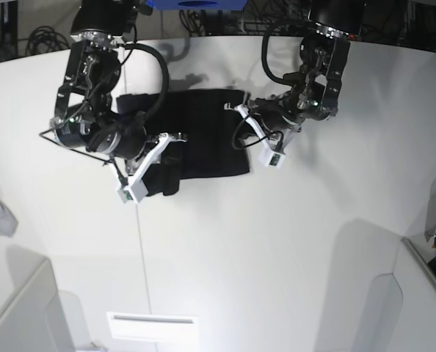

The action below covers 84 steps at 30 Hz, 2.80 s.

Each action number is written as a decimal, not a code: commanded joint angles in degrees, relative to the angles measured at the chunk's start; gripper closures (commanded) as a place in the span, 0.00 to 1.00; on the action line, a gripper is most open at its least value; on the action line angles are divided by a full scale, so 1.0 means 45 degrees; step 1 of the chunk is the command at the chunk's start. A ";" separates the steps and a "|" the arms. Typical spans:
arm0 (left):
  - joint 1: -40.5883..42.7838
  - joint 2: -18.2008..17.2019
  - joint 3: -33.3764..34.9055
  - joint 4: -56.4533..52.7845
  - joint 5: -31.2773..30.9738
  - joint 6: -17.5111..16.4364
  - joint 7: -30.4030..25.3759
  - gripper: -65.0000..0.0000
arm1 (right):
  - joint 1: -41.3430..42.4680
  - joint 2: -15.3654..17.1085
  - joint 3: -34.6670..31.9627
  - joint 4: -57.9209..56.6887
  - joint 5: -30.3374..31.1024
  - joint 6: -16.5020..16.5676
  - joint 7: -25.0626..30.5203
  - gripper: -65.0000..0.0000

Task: Fold the T-shirt properly
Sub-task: 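Press and fold the bundle further with both grippers, then grasp the folded bundle with the left gripper and flip it over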

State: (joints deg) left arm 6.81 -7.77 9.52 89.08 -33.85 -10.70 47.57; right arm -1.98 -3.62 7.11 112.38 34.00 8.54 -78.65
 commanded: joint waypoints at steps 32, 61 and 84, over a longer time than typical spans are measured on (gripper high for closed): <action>0.2267 -0.1194 -0.2105 0.3248 0.0185 0.0004 0.0906 1.00 | 0.0098 0.0501 -0.1571 -0.1852 0.1285 -0.0011 0.2133 1.00; 0.4651 -0.1624 -0.7537 0.3834 0.0205 -0.2262 0.2059 1.00 | 0.0195 -0.0359 -0.1552 -0.2770 0.1383 -0.0011 0.2113 0.44; 0.4709 -0.1546 -0.8279 0.3990 0.0166 -0.2868 0.2059 1.00 | 0.1328 0.1146 -0.6006 0.0278 0.1324 -0.2258 0.2543 0.47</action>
State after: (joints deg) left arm 27.88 -14.26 -27.51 105.73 -32.18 -23.33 57.71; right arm 3.86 1.32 -20.03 113.03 39.57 -1.76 -67.09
